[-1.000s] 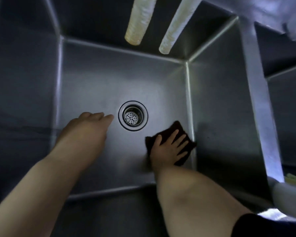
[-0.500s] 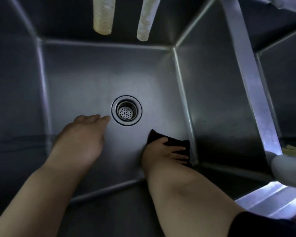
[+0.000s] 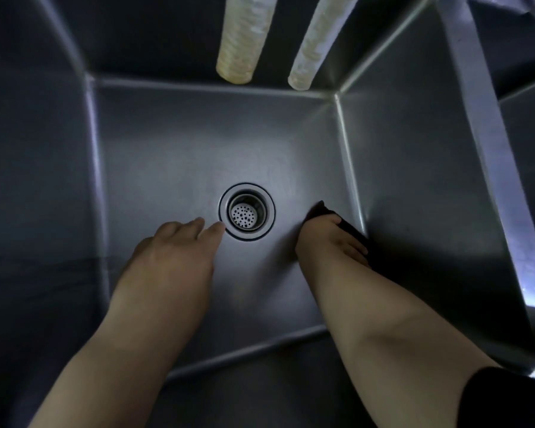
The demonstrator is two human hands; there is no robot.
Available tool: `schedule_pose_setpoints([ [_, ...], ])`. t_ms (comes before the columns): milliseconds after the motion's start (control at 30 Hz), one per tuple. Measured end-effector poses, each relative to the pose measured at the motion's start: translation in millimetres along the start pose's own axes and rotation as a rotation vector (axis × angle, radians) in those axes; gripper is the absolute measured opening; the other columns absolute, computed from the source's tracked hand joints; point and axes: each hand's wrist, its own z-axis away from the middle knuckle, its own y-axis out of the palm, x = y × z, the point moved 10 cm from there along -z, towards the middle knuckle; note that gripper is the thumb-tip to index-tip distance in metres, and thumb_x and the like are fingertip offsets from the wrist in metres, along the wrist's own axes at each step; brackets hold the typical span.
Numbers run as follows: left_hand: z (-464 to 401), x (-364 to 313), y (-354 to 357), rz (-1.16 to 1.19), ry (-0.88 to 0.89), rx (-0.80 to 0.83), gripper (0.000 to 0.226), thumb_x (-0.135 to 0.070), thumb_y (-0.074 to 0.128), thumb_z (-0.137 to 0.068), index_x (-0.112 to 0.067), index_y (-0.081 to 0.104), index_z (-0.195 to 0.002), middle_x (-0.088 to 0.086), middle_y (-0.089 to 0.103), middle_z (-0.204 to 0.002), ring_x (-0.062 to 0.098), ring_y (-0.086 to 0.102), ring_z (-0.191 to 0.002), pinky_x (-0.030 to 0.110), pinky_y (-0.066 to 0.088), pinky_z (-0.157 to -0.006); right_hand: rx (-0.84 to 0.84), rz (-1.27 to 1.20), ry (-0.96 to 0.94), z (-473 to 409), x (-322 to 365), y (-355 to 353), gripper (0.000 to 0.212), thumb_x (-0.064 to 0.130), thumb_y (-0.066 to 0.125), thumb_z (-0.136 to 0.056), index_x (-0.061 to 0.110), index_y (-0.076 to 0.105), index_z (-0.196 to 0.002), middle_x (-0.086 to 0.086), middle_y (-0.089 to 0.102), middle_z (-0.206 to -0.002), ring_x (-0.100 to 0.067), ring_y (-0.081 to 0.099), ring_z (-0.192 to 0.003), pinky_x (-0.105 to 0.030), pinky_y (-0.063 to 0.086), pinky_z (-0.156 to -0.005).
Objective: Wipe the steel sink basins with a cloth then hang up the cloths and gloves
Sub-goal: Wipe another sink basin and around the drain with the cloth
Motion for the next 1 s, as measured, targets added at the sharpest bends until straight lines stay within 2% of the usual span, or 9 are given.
schedule_pose_setpoints([
  [67, 0.1, -0.3, -0.1, -0.013, 0.009, -0.007, 0.063, 0.002, 0.073, -0.065, -0.010, 0.059, -0.126, 0.016, 0.060, -0.126, 0.038, 0.058, -0.107, 0.047, 0.053, -0.081, -0.016, 0.000, -0.013, -7.3, 9.3, 5.2, 0.067, 0.036, 0.023, -0.099, 0.007, -0.011, -0.149, -0.016, -0.012, -0.158, -0.031, -0.008, -0.146, -0.045, 0.004, -0.119],
  [133, -0.8, 1.9, 4.7, -0.046, -0.012, 0.017, 0.067, -0.007, 0.065, -0.076, -0.019, 0.045, -0.138, 0.008, 0.049, -0.140, 0.030, 0.049, -0.121, 0.041, 0.046, -0.094, -0.040, 0.004, -0.048, -10.8, 25.9, 16.1, 0.071, 0.037, 0.026, -0.098, 0.003, -0.011, -0.148, -0.022, -0.012, -0.156, -0.036, -0.010, -0.145, -0.049, 0.001, -0.119],
  [200, -1.5, 4.9, 8.4, -0.072, -0.028, 0.013, 0.067, -0.015, 0.055, -0.085, -0.028, 0.030, -0.145, -0.001, 0.036, -0.149, 0.021, 0.039, -0.130, 0.034, 0.038, -0.101, -0.199, 0.102, -0.102, -11.5, 45.1, 17.0, 0.079, 0.039, 0.034, -0.093, -0.006, -0.005, -0.147, -0.032, -0.008, -0.153, -0.043, -0.009, -0.143, -0.054, -0.006, -0.116],
  [300, -2.6, 10.4, 13.9, -0.113, -0.061, 0.028, 0.066, -0.018, 0.050, -0.088, -0.032, 0.022, -0.146, -0.005, 0.031, -0.151, 0.018, 0.034, -0.131, 0.031, 0.036, -0.100, -0.326, 0.179, -0.213, -6.3, 77.1, 26.9, 0.088, 0.040, 0.044, -0.086, -0.012, 0.005, -0.145, -0.039, 0.002, -0.149, -0.050, -0.003, -0.140, -0.060, -0.006, -0.113],
  [433, -2.9, 18.0, 17.0, -0.137, -0.093, 0.024, 0.066, -0.019, 0.051, -0.087, -0.032, 0.022, -0.145, -0.005, 0.034, -0.148, 0.018, 0.036, -0.129, 0.031, 0.036, -0.098, -0.300, 0.295, -0.360, -11.1, 102.8, 50.5, 0.092, 0.047, 0.047, -0.084, -0.010, 0.008, -0.145, -0.040, 0.004, -0.149, -0.051, 0.000, -0.140, -0.060, -0.006, -0.112],
  [633, -3.8, 25.5, 19.8, -0.143, -0.120, 0.015, 0.064, -0.018, 0.051, -0.087, -0.033, 0.023, -0.143, -0.005, 0.036, -0.146, 0.018, 0.037, -0.127, 0.031, 0.036, -0.097, -0.143, 0.704, -1.074, 24.6, 168.7, 111.3, 0.077, 0.050, 0.037, -0.092, 0.008, 0.009, -0.151, -0.025, 0.006, -0.156, -0.039, 0.001, -0.145, -0.053, -0.004, -0.115],
  [867, -0.8, 50.3, 14.5, -0.161, -0.236, -0.022, 0.052, -0.016, 0.053, -0.086, -0.029, 0.038, -0.134, -0.005, 0.048, -0.133, 0.021, 0.043, -0.119, 0.033, 0.040, -0.096, 0.037, 0.883, -1.570, 116.4, 175.6, 177.5, 0.075, 0.053, 0.033, -0.091, 0.019, 0.006, -0.153, -0.019, 0.004, -0.158, -0.035, -0.002, -0.146, -0.051, -0.003, -0.117],
  [1000, 0.4, 61.1, 9.6, -0.139, -0.307, -0.051, 0.056, -0.016, 0.050, -0.089, -0.030, 0.031, -0.140, -0.006, 0.040, -0.142, 0.020, 0.037, -0.126, 0.033, 0.038, -0.100, 0.155, 0.969, -1.810, 160.1, 148.7, 191.5, 0.074, 0.055, 0.032, -0.091, 0.022, 0.006, -0.153, -0.017, 0.002, -0.159, -0.034, -0.004, -0.146, -0.051, -0.005, -0.116],
])
